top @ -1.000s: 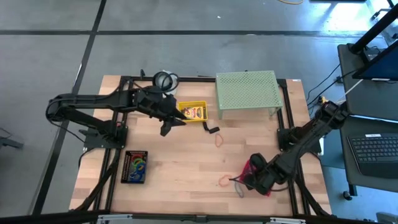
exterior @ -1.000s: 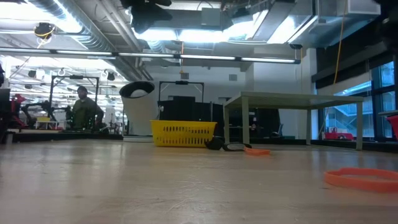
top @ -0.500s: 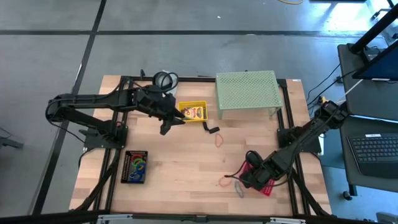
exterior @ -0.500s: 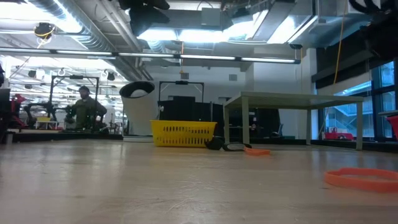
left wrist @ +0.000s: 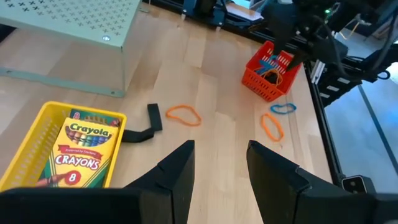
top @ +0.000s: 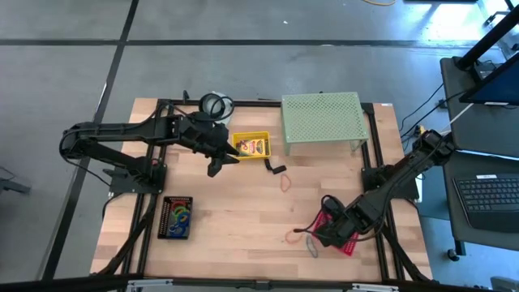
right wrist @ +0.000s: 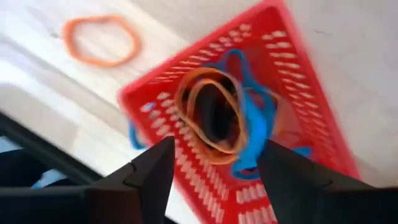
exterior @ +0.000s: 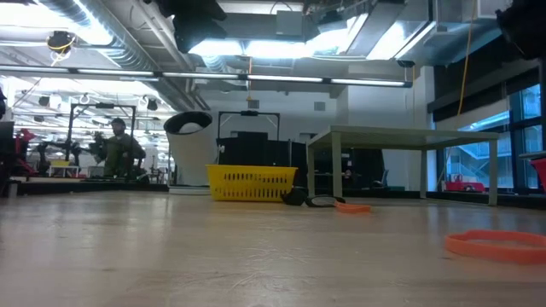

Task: Pick & Place Office Desk Supplies
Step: Put the blue rubber band into the red bin, then put the black rubber band into the red bin, then put the blue rubber band into the red bin

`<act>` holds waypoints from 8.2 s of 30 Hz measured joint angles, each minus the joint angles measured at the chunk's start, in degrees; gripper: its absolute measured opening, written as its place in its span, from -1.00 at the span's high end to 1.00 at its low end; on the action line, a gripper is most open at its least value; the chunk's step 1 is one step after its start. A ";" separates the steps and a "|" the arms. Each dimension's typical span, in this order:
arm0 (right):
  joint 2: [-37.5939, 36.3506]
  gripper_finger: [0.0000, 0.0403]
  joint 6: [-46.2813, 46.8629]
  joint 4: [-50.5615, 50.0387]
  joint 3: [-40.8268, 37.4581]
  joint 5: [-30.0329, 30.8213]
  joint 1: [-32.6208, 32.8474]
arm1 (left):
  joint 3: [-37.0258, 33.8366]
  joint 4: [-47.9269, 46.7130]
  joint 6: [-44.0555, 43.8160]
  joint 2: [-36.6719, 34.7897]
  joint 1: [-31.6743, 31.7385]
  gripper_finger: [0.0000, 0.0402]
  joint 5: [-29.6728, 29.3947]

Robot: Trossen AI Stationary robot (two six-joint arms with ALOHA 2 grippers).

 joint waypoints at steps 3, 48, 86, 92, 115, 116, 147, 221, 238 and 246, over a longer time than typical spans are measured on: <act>0.00 -0.11 -1.41 0.43 0.04 -1.62 0.02 | 0.00 -0.19 0.13 0.00 0.02 0.30 0.00; 19.15 0.28 -104.97 6.73 14.29 4.67 -41.13 | 3.35 -11.01 -6.21 -23.73 2.97 0.30 -10.00; 30.05 0.67 -112.41 13.89 16.63 -0.82 -47.95 | 3.28 -13.26 -7.00 -23.71 2.97 0.30 -11.19; 30.13 0.95 -111.34 13.95 16.55 -0.97 -47.93 | 3.28 -13.26 -7.15 -23.71 2.96 0.30 -11.19; 21.57 1.00 -92.96 18.82 16.28 -7.41 -43.87 | 3.28 -13.30 -6.51 -23.71 2.97 0.30 -11.26; 21.41 1.00 -92.15 21.28 16.28 -9.91 -43.49 | 3.28 -13.30 -6.51 -23.71 2.95 0.30 -11.26; -0.26 1.00 -49.63 -1.85 16.40 0.40 -20.23 | 3.28 -14.27 -4.96 -23.67 2.95 0.30 -11.34; -3.43 0.53 -1.49 9.18 -13.49 0.01 -1.90 | 3.28 -15.14 -6.07 -23.47 2.95 0.30 -11.15; -3.57 0.59 -14.78 9.15 -17.33 1.29 -12.45 | 3.28 -14.83 -6.10 -23.47 2.95 0.30 -11.58; -6.48 0.59 -18.19 8.95 -14.79 -0.75 -14.53 | 3.28 -14.85 -6.14 -23.47 2.95 0.30 -11.58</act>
